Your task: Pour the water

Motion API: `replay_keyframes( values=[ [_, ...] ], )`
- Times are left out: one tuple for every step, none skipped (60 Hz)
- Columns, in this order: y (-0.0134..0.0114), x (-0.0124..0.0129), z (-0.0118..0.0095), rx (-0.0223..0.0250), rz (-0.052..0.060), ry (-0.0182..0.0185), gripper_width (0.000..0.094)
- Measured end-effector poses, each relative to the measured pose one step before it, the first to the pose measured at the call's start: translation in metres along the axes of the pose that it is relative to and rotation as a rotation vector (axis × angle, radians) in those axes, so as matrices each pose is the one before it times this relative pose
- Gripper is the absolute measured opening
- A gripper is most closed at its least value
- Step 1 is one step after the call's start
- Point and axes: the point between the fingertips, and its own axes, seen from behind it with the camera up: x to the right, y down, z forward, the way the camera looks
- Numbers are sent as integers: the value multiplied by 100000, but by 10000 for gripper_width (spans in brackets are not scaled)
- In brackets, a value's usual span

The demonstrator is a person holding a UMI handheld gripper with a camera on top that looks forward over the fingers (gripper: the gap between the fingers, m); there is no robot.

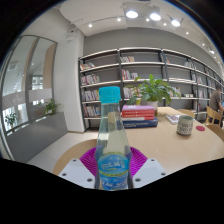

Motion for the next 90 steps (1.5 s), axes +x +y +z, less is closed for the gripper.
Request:
replay_keyframes(
  values=[
    [-2,-30,27,-520,-85,-659,372],
    [-17,-71,83,-521,12,-771,372],
    [-92,-15,71,-278,255,-594,372],
    [-177,36,122,-104,501,-350,374],
    [-202,77,146,-67,966,-307,374],
    [-244,12,160,-6,1434,-583,374],
    [-307,-19,188,226,1483,-845,375],
    [-301,-312,97,589,1240,-532,374],
    [-526,67,92,479,1034,-588,374],
    [-427,262,259,396,1532,-282,373],
    [-430,292,319,-9,2384,-141,373],
    [-404,284,330,-14,2730,-285,372],
    [-501,325,376,285,2530,-349,374],
    [-566,353,362,545,2103,-193,373],
    [-631,442,366,484,1971,82,373],
    [-568,397,484,174,2410,471,372],
    [-587,505,381,2,3081,125,375],
    [-391,529,661,157,3349,-442,375],
    [-640,365,438,-20,3527,-744,374],
    [-645,397,446,87,3472,-799,373],
    [-716,426,477,281,3539,-518,373],
    [-748,452,463,435,3473,-289,374],
    [-747,446,457,374,3453,-117,373],
    [-767,463,442,208,3460,-113,373],
    [-727,455,502,-97,3587,-129,373],
    [-552,122,289,-469,3862,325,373],
    [-431,608,673,-9,4000,-163,372],
    [-746,439,364,7,3905,55,372],
    [-902,367,327,507,3471,-43,373],
    [-889,354,353,604,3359,-12,372],
    [-747,381,353,216,3791,108,373],
    [-708,325,346,-121,4305,85,373],
    [-704,280,334,-156,4382,-100,373],
    [-734,178,280,107,4176,-292,373],
    [-924,-400,-334,-291,3917,520,373],
    [-619,706,858,718,4189,-616,373],
    [-719,203,265,488,4092,148,374],
    [-785,154,259,725,3661,6,375],
    [-783,64,249,810,3181,-347,374],
    [-688,10,272,520,3239,-606,374],
    [-539,49,304,-132,3775,-439,373],
    [-506,74,298,-278,4183,-261,374],
    [-594,11,261,128,3831,-388,374],
    [-647,-39,286,442,3558,-503,375],
    [-607,-30,274,496,3466,-571,373],
    [-237,-1570,-1268,-259,4250,1039,373],
    [-516,606,847,39,3700,-922,373],
    [-520,599,1016,-69,3577,-568,372],
    [-415,-53,235,143,3667,-787,374],
    [-564,-92,245,521,3635,-850,374],
    [-502,-99,197,678,3718,-862,374],
    [-498,-56,238,526,3899,-800,374],
    [-329,-100,166,197,4315,-617,374],
    [-356,-132,120,307,4209,-765,373],
    [-455,-214,133,860,3584,-1040,374],
    [-309,-797,-519,1138,3133,-694,372],
    [-537,170,969,1001,2982,-1513,373],
    [-397,-137,121,624,3156,-1028,373],
    [-379,-69,87,633,3489,-557,371],
    [-428,-2,48,901,3555,-274,373],
    [-433,-29,45,912,3284,-277,372],
    [-335,-91,68,602,3095,-407,371],
    [-280,-117,24,171,3071,-499,374],
    [-7,-393,-348,238,3039,-622,387],
    [-265,-114,98,114,3145,-526,387],
    [-344,246,727,337,3289,-310,387],
    [-292,13,95,550,3203,-308,388],
    [-340,-28,71,575,2832,-655,386],
    [-279,-127,22,417,2326,-815,386],
    [-180,-92,32,-18,2218,-670,386],
    [-97,-4,15,-380,2096,-400,386],
    [-125,41,-6,-276,1971,-111,386],
    [-30,-269,-388,339,1531,529,387],
    [-201,375,629,341,949,357,388],
    [-161,135,2,330,711,395,386],
    [-90,111,17,111,330,316,387],
    [-28,136,53,-78,17,392,386],
    [25,150,41,-263,-228,591,386],
    [40,141,-4,-300,-376,601,387],
    [-23,131,15,-52,-444,508,385],
    [45,-3,-243,43,-345,565,386],
    [20,248,193,-158,-193,551,387],
    [7,107,23,-102,55,376,388],
    [22,54,-24,-6,-102,241,387],
    [67,-16,-61,-21,-297,-28,387],
    [79,-63,-51,-100,-548,-183,387],
    [93,-89,-39,-149,-878,-221,386],
    [100,-78,-34,-178,-1226,-83,386],
    [136,-157,-271,-162,-1428,288,385],
    [156,-72,-22,-288,-1680,340,386]
  ],
)
